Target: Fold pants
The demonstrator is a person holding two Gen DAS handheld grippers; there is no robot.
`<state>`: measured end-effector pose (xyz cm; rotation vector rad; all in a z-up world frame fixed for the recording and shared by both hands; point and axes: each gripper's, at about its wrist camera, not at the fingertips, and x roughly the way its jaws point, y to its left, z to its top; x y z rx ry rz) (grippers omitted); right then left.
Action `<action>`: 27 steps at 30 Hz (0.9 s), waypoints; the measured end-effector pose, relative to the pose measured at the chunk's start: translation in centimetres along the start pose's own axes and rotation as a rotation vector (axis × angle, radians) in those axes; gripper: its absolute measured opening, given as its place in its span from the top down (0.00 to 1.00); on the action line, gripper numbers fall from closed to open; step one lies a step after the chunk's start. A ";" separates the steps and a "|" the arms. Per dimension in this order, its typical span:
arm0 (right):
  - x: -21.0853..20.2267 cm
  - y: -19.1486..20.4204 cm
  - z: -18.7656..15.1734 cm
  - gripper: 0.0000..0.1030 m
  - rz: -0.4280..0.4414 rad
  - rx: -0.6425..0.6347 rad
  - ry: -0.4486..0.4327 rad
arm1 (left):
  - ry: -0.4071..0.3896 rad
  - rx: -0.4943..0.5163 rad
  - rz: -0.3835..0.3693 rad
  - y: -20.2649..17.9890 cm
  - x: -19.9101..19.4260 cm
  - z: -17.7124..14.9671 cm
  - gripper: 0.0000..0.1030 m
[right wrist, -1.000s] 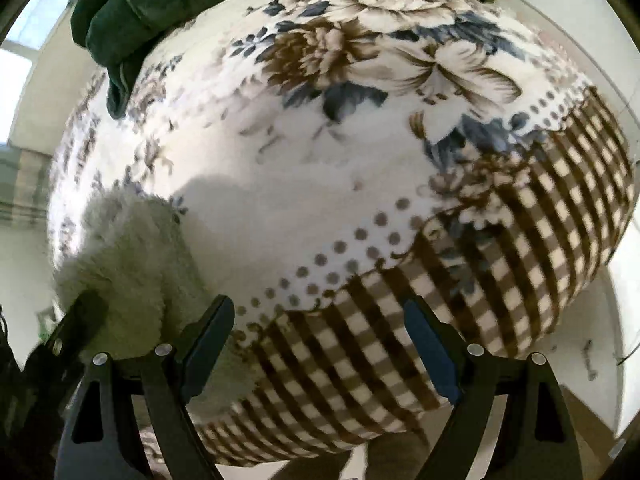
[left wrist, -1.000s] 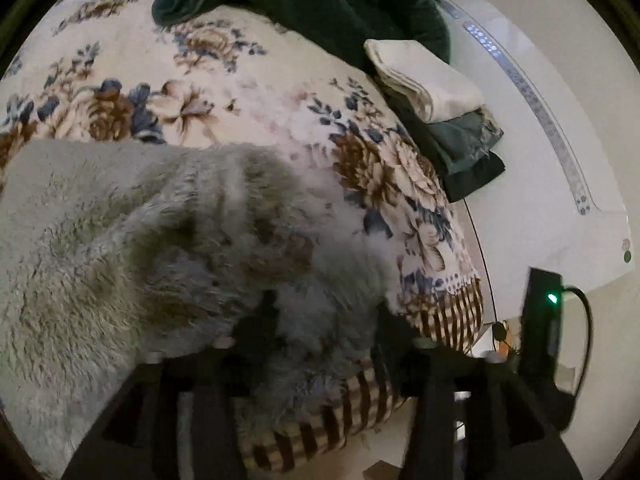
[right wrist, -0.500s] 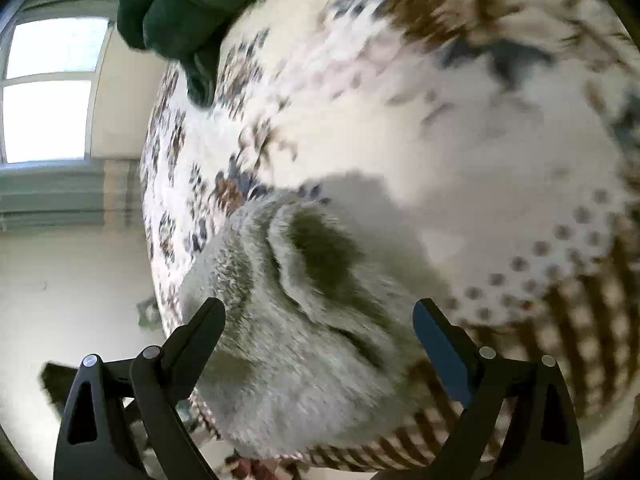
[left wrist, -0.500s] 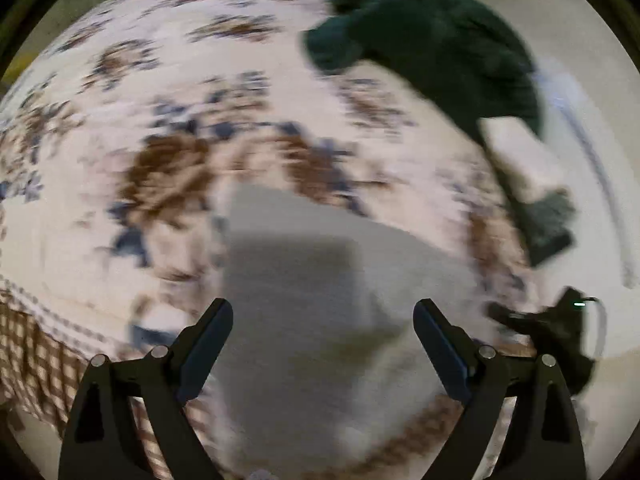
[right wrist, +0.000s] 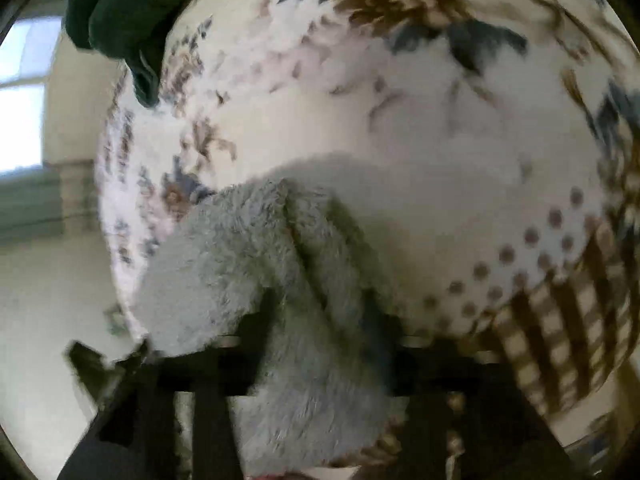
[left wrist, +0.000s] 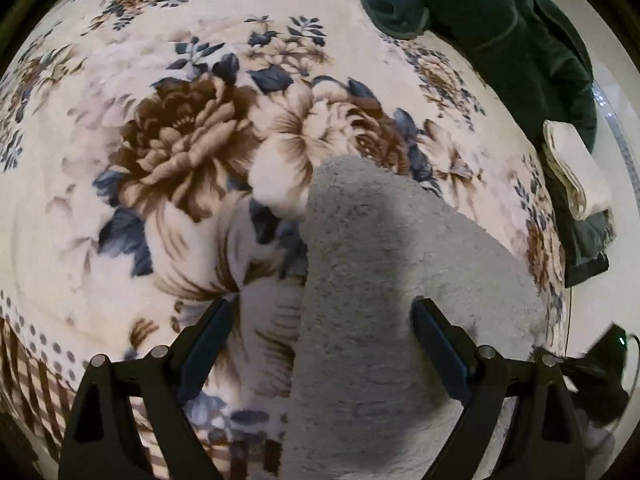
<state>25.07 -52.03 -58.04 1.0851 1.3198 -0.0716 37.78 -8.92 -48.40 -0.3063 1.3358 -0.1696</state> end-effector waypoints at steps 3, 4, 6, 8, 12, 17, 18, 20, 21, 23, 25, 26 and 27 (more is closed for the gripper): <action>-1.0 -1.5 -1.7 0.18 0.058 0.037 -0.005 | 0.004 -0.023 -0.010 0.5 -0.1 0.0 0.11; -0.5 -2.3 -2.2 0.16 0.040 0.054 0.024 | 0.005 -0.022 -0.008 0.6 -0.1 0.0 0.11; 2.1 -4.4 -3.3 0.19 0.027 0.097 0.127 | 0.002 -0.012 -0.004 0.6 0.0 0.1 0.11; 4.5 -5.7 -4.5 0.68 0.071 0.153 0.193 | 0.004 0.005 0.015 0.5 0.2 0.1 0.11; 3.0 -5.0 -5.8 0.84 0.075 0.160 0.129 | 0.001 0.021 0.045 1.0 0.6 0.3 0.10; 2.5 -5.4 -4.9 0.82 -0.074 0.106 0.141 | 0.008 -0.016 0.021 1.5 0.6 0.6 0.09; 2.7 -4.8 -4.7 0.75 -0.071 0.082 0.163 | 0.005 -0.007 0.032 1.2 0.3 0.6 0.09; 1.7 -2.5 -3.9 0.62 -0.105 0.015 0.133 | -0.003 0.012 0.029 0.5 -0.6 0.8 0.10; 0.4 -1.0 -3.5 0.58 -0.124 -0.028 0.078 | -0.015 0.021 0.022 -0.1 -1.3 0.9 0.10; -1.4 1.6 -3.1 0.52 -0.133 -0.088 -0.018 | -0.029 0.042 0.004 -1.1 -2.0 1.1 0.10; -2.1 4.7 -2.2 0.50 -0.114 -0.149 -0.091 | -0.041 0.078 0.000 -2.5 -2.2 1.6 0.10; -2.2 5.9 -1.7 0.50 -0.123 -0.167 -0.109 | -0.042 0.090 -0.003 -3.0 -2.0 1.9 0.10; -1.8 7.4 -1.1 0.50 -0.121 -0.199 -0.119 | -0.037 0.099 -0.003 -3.5 -1.5 2.3 0.10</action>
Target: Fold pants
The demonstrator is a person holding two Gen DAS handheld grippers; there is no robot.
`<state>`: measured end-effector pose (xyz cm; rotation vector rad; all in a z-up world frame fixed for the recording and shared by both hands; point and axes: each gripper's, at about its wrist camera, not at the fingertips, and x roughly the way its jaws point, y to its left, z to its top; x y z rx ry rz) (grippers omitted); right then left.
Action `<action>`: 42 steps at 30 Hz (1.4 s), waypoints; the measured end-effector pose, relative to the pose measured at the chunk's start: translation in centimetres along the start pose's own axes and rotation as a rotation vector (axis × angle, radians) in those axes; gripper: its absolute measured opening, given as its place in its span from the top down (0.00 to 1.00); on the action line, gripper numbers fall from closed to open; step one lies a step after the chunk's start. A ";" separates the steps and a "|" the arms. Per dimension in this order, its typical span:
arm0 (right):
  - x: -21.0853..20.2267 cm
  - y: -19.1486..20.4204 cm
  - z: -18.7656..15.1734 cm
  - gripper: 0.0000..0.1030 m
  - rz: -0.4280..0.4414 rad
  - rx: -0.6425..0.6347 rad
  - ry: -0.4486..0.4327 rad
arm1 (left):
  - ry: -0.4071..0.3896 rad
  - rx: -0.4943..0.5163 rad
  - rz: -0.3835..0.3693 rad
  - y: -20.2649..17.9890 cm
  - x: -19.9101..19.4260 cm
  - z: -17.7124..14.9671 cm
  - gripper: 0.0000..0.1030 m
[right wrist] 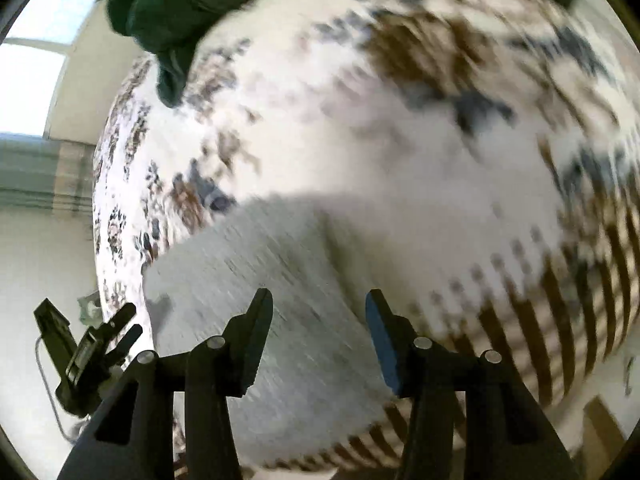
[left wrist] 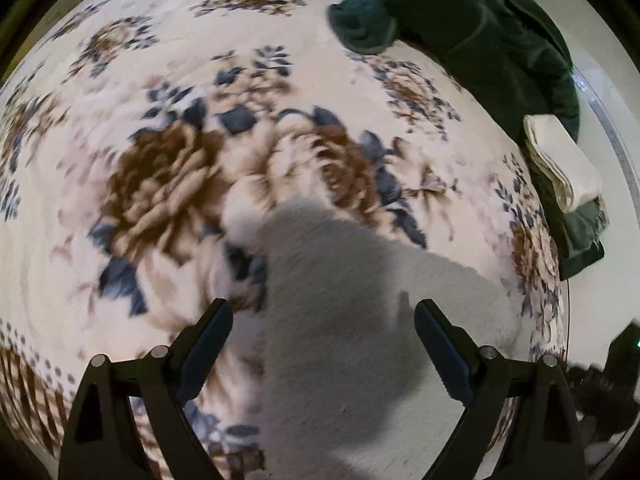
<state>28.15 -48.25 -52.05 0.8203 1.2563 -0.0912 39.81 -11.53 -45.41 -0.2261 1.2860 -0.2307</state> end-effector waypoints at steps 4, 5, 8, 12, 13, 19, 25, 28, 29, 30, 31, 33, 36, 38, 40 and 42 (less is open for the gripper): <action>5.2 4.0 2.6 0.50 0.095 -0.061 0.123 | 0.028 0.036 0.018 -1.0 2.9 1.8 0.10; 6.4 3.9 3.0 0.50 0.084 -0.056 0.140 | 0.035 0.043 0.024 -1.1 3.5 2.0 0.10; 9.9 4.0 4.1 0.52 -0.030 -0.091 0.121 | 0.072 0.042 0.039 -0.3 5.7 2.9 0.09; 12.1 2.8 4.3 0.52 -0.066 -0.132 0.134 | 0.117 -0.041 -0.006 1.7 7.3 3.1 0.09; 12.1 3.0 4.3 0.51 -0.064 -0.139 0.138 | 0.124 -0.058 -0.018 2.0 7.4 3.0 0.09; 5.7 1.6 3.3 0.00 0.103 -0.072 0.077 | 0.080 -0.108 -0.098 2.4 2.8 1.2 0.09; 4.3 -4.9 -1.9 0.00 0.044 0.004 0.168 | 0.161 -0.130 -0.166 2.1 1.9 -4.3 0.09; 7.7 -8.0 -4.8 0.00 0.089 0.074 0.282 | 0.210 -0.162 -0.134 4.3 3.6 -6.2 0.04; 8.7 -8.6 -5.7 0.00 0.128 0.081 0.310 | 0.218 -0.196 -0.138 5.3 4.0 -6.6 0.00; 9.3 -8.9 -6.5 0.00 0.170 0.087 0.319 | 0.220 -0.232 -0.154 6.4 4.2 -6.8 0.00; 9.8 -9.1 -6.9 0.00 0.220 0.093 0.330 | 0.217 -0.256 -0.170 7.2 4.3 -6.8 0.00; 10.7 -9.3 -7.2 0.00 0.290 0.121 0.332 | 0.199 -0.282 -0.197 7.9 4.0 -6.8 0.00; 12.5 -9.4 -7.0 0.00 0.382 0.159 0.340 | 0.178 -0.275 -0.271 7.4 4.0 -6.7 0.00; 13.8 -9.3 -6.6 0.00 0.392 0.168 0.352 | 0.185 -0.267 -0.308 7.0 4.5 -6.6 0.00; 14.4 -8.9 -6.2 0.00 0.427 0.178 0.356 | 0.186 -0.274 -0.341 7.0 5.0 -6.5 0.00; 14.5 -8.4 -5.9 0.01 0.468 0.173 0.355 | 0.181 -0.291 -0.365 7.0 5.1 -6.7 0.01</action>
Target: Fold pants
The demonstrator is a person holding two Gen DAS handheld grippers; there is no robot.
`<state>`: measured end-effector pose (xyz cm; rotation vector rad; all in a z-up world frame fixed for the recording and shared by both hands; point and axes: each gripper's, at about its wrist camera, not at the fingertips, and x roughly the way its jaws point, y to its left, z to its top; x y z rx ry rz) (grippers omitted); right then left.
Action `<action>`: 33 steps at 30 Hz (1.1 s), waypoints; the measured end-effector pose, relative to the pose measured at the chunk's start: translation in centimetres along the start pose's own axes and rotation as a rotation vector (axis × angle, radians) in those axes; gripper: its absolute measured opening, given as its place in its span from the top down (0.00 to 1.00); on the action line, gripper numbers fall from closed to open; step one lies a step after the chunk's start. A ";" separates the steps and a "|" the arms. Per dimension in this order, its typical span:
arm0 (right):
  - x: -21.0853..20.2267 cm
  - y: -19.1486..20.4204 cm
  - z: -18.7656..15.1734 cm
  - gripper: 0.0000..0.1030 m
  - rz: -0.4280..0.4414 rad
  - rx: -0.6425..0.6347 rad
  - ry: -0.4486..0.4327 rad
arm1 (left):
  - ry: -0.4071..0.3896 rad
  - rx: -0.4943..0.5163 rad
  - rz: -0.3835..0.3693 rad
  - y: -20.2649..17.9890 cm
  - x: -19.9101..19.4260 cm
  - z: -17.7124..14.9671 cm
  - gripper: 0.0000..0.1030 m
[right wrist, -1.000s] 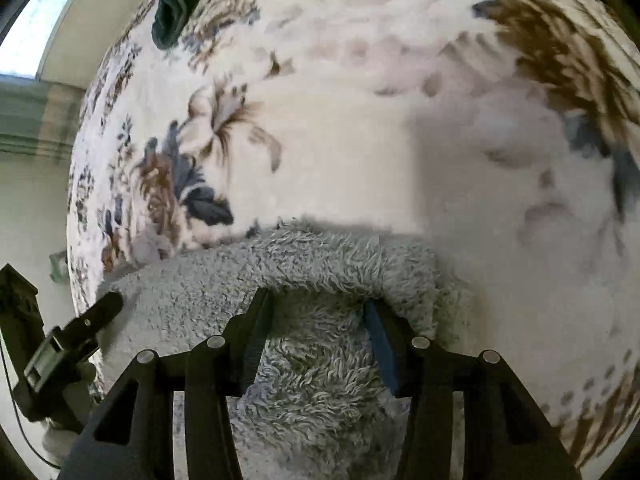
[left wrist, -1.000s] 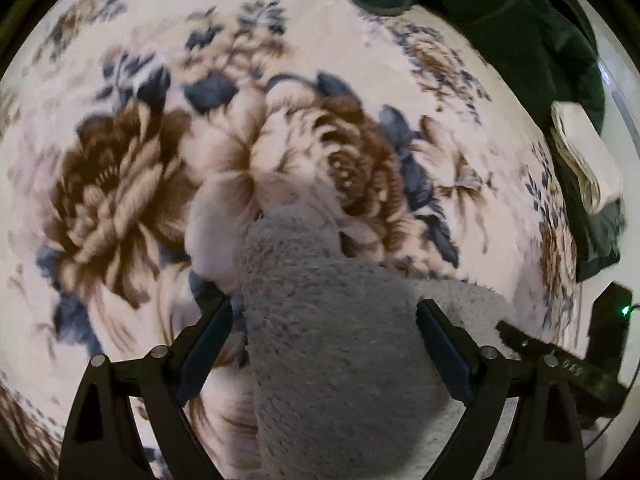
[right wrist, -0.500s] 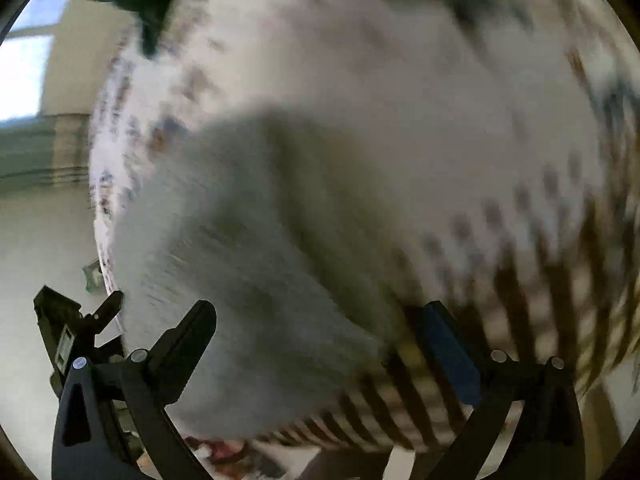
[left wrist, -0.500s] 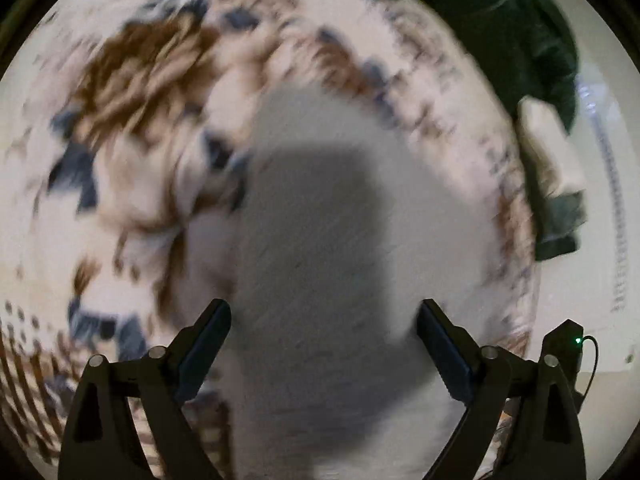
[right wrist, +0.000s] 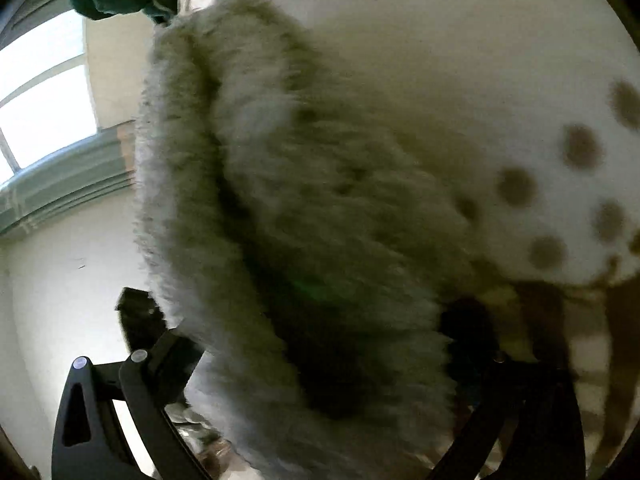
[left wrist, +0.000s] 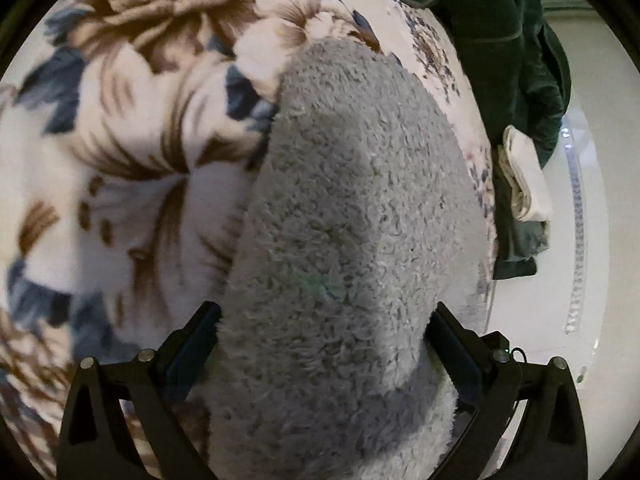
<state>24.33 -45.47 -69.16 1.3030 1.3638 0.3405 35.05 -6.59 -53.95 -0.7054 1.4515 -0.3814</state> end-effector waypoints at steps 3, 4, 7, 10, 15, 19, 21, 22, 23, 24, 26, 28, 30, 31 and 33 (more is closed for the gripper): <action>0.7 1.7 -0.1 0.47 0.007 -0.055 0.008 | -0.012 0.028 -0.010 -0.7 -0.6 -0.2 0.21; 1.0 2.3 -0.2 0.48 -0.027 -0.075 0.003 | -0.015 0.042 -0.014 -0.6 -0.9 -0.4 0.33; 1.0 4.1 -0.6 0.60 -0.073 -0.122 -0.034 | -0.033 0.068 -0.047 -1.5 -2.1 -0.2 0.47; 0.4 6.2 -1.3 0.65 -0.083 -0.155 -0.063 | -0.045 0.083 -0.061 -2.4 -3.5 0.1 0.50; -0.2 11.6 -2.2 0.67 -0.075 -0.215 -0.105 | -0.110 0.111 -0.087 -4.8 -7.1 2.2 0.50; 0.0 17.9 -0.7 0.67 -0.065 -0.283 -0.137 | -0.178 0.112 -0.118 -5.0 -10.2 5.8 0.50; 0.4 21.6 0.2 0.67 -0.054 -0.327 -0.149 | -0.213 0.120 -0.132 -5.0 -11.6 8.4 0.50; 1.6 23.7 1.3 0.67 -0.050 -0.352 -0.152 | -0.231 0.123 -0.137 -5.0 -12.3 10.2 0.50; 2.4 25.4 2.2 0.67 -0.046 -0.363 -0.155 | -0.243 0.124 -0.142 -4.7 -12.9 11.8 0.50; 3.3 26.9 3.2 0.67 -0.044 -0.372 -0.159 | -0.254 0.124 -0.145 -4.4 -13.5 13.7 0.50; 6.2 30.1 5.8 0.67 -0.038 -0.397 -0.161 | -0.278 0.123 -0.144 -3.6 -14.7 17.8 0.50; 9.3 33.5 8.4 0.67 -0.042 -0.426 -0.163 | -0.303 0.119 -0.143 -2.4 -15.4 22.4 0.50; 12.7 36.9 11.2 0.67 -0.046 -0.452 -0.164 | -0.321 0.108 -0.148 -1.0 -15.9 26.8 0.50; 14.9 38.6 13.0 0.67 -0.051 -0.468 -0.164 | -0.330 0.102 -0.150 -0.1 -16.1 29.2 0.50; 17.8 41.1 15.5 0.67 -0.056 -0.484 -0.167 | -0.339 0.095 -0.154 1.6 -16.1 33.5 0.50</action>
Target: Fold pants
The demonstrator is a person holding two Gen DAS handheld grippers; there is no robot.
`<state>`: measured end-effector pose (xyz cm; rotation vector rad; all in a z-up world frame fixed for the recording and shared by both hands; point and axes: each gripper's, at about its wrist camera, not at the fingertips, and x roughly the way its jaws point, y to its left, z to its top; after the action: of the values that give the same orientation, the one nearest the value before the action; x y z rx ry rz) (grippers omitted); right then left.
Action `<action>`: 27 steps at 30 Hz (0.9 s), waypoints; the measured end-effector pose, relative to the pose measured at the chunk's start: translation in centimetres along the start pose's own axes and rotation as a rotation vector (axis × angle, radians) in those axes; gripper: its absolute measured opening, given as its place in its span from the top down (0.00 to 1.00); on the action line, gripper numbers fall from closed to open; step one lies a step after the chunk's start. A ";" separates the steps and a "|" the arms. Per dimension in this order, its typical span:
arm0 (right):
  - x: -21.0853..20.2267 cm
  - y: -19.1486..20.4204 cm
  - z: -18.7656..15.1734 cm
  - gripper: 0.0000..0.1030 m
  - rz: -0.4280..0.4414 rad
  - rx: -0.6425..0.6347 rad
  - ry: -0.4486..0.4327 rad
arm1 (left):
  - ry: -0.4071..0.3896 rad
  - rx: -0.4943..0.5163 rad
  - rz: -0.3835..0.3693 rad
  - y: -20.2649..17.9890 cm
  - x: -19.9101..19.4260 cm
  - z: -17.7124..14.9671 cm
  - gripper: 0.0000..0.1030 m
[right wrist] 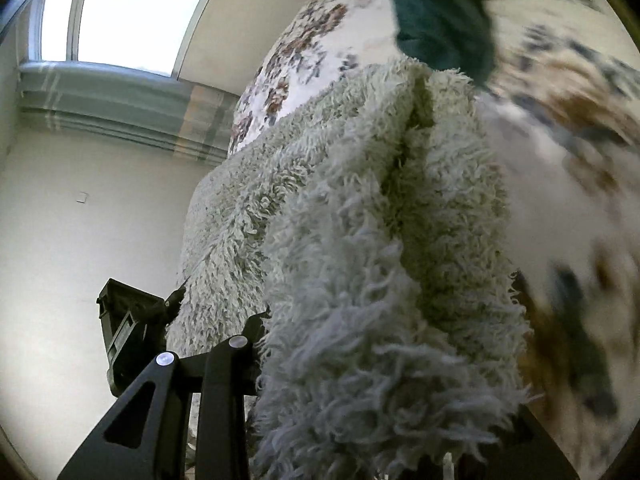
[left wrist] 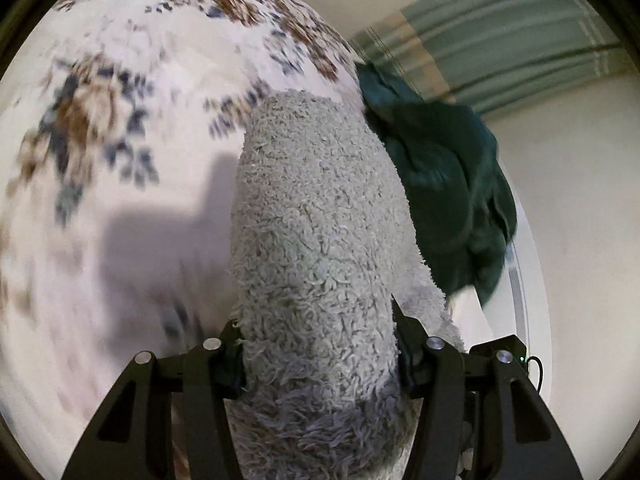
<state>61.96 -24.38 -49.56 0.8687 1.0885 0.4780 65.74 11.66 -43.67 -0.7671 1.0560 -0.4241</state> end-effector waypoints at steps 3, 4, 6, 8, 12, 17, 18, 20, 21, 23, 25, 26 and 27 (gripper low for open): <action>5.7 1.3 4.2 0.67 -0.012 -0.039 0.002 | 0.003 0.008 0.029 3.6 2.4 5.4 0.50; 6.8 0.9 4.6 0.67 -0.017 -0.051 0.003 | 0.004 0.013 0.045 4.5 3.0 6.5 0.49; 10.3 0.8 6.5 0.63 -0.061 -0.088 0.017 | 0.018 0.007 0.105 6.9 4.5 8.7 0.44; 13.8 0.2 7.7 0.52 -0.158 -0.086 0.071 | 0.051 -0.003 0.201 9.0 6.0 10.0 0.41; 14.9 -1.4 6.2 0.24 -0.273 -0.082 0.137 | 0.072 0.004 0.296 11.1 5.9 9.2 0.20; 12.7 -2.0 3.4 0.19 -0.401 -0.076 0.129 | 0.060 0.045 0.341 10.1 3.6 5.6 0.19; 12.4 -2.2 3.1 0.19 -0.411 -0.062 0.127 | 0.047 0.050 0.358 9.8 3.0 4.7 0.19; 12.2 -2.9 2.9 0.19 -0.443 -0.042 0.129 | 0.030 0.051 0.397 9.1 1.8 4.0 0.19; 12.2 -2.9 2.9 0.19 -0.451 -0.039 0.130 | 0.018 0.055 0.423 8.5 1.2 3.6 0.19; 10.9 -2.0 1.9 0.14 -0.508 -0.066 0.118 | 0.005 0.085 0.509 7.3 0.3 3.0 0.18; 10.0 0.5 1.8 0.00 -0.590 -0.133 0.076 | -0.006 0.133 0.597 5.2 -0.6 1.8 0.12; 9.5 1.7 1.7 0.00 -0.623 -0.163 0.053 | -0.013 0.156 0.628 4.0 -1.2 1.0 0.09; 8.7 3.1 1.4 0.00 -0.664 -0.199 0.024 | -0.018 0.173 0.650 3.1 -1.6 0.4 0.08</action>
<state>67.03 -16.88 -51.68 0.2921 1.2512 0.0358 65.26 14.90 -44.91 -0.2436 1.1678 0.0498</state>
